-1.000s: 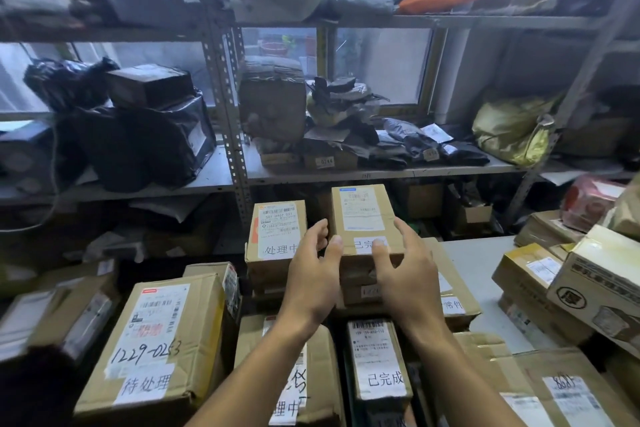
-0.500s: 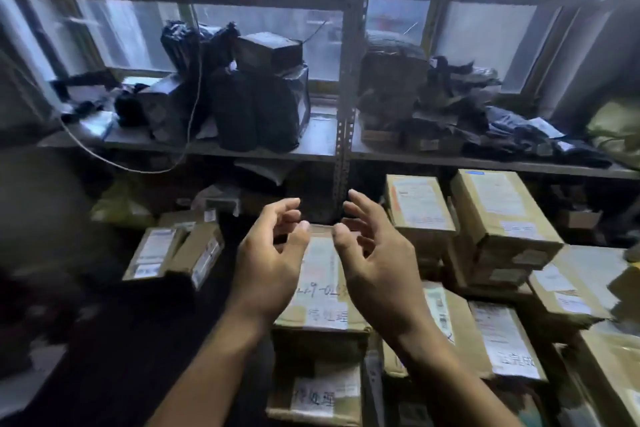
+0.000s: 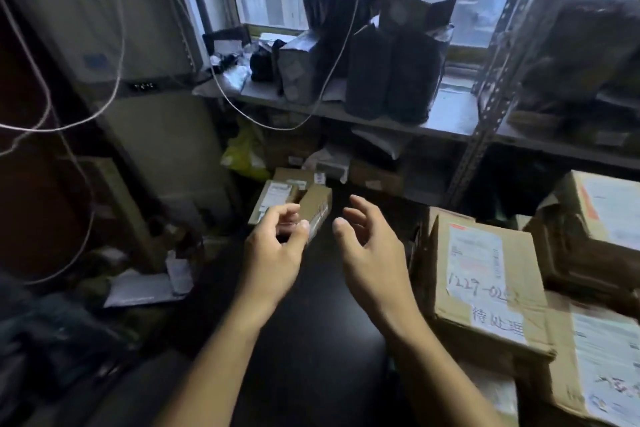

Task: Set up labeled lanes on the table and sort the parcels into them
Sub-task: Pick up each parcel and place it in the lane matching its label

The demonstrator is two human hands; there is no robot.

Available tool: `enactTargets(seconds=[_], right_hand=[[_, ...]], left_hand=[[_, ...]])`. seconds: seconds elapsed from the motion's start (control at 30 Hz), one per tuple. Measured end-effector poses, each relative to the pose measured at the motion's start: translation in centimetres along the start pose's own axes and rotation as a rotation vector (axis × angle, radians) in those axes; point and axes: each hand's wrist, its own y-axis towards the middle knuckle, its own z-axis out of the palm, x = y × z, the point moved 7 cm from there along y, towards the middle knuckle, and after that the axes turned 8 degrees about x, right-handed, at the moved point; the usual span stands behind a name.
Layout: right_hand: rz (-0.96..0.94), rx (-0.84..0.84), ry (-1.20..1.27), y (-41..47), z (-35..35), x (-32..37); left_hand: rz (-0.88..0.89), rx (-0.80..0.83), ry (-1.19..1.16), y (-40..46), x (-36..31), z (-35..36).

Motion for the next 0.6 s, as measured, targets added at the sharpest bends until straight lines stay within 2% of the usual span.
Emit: enactTargets(seconds=[0.13, 0.23, 0.43, 0.6], right_hand=[[0.098, -0.018, 0.076, 1.5, 1.7, -2.4], [0.183, -0.064, 0.140, 2.4, 3.4, -5.0], [0.344, -0.123, 0.127, 5.7, 6.7, -9.4], [0.455, -0.207, 0.039, 9.9, 8.7, -11.8]], left_hand=[[-0.034, -0.062, 0.026, 0.7, 1.9, -0.6], [-0.058, -0.047, 0.060, 2.0, 4.3, -0.8], [-0.293, 0.058, 0.055, 8.1, 12.6, -0.1], [-0.390, 0.231, 0.198, 15.4, 19.1, 1.6]])
